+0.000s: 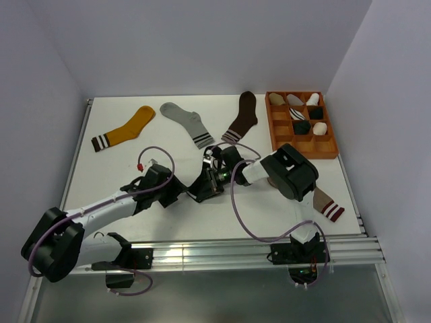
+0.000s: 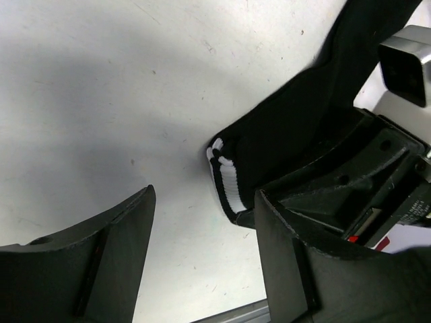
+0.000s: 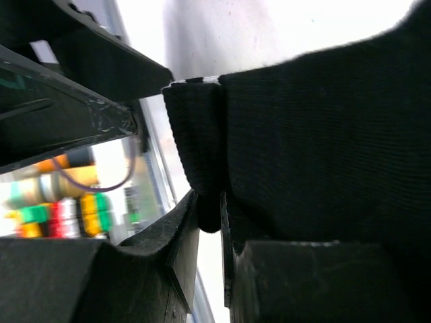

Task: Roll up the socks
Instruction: Roll the sock at the center of the board.

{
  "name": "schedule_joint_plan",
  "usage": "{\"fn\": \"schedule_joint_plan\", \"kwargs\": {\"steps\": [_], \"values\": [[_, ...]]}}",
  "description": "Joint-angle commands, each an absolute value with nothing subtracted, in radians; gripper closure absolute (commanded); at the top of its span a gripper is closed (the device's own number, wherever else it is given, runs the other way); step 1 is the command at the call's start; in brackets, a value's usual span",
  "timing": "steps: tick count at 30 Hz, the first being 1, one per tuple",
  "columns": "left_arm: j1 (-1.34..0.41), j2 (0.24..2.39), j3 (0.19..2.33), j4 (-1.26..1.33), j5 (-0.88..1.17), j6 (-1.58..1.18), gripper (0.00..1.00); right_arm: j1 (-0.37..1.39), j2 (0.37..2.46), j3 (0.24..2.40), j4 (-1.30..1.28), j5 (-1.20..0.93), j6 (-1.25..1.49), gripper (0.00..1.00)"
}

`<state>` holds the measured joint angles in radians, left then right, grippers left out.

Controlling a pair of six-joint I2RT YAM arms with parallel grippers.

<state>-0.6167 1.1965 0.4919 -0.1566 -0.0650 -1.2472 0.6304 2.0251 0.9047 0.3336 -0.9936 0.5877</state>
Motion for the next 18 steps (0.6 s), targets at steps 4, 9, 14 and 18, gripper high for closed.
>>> {"fn": "schedule_joint_plan", "kwargs": {"steps": [4,9,14,18], "values": [[-0.618,1.252,0.497,-0.071,-0.031,-1.262,0.36,0.603,2.101,0.862,0.511,-1.084,0.767,1.00],[-0.620,1.295,0.511,-0.052,-0.028,-1.259,0.38,0.589,2.143,0.871,0.499,-1.077,0.776,1.00],[-0.621,1.344,0.514,-0.020,-0.017,-1.255,0.39,0.581,2.157,0.874,0.508,-1.080,0.793,1.00],[-0.623,1.377,0.520,-0.020,-0.012,-1.253,0.40,0.572,2.174,0.871,0.515,-1.081,0.813,1.00]]}}
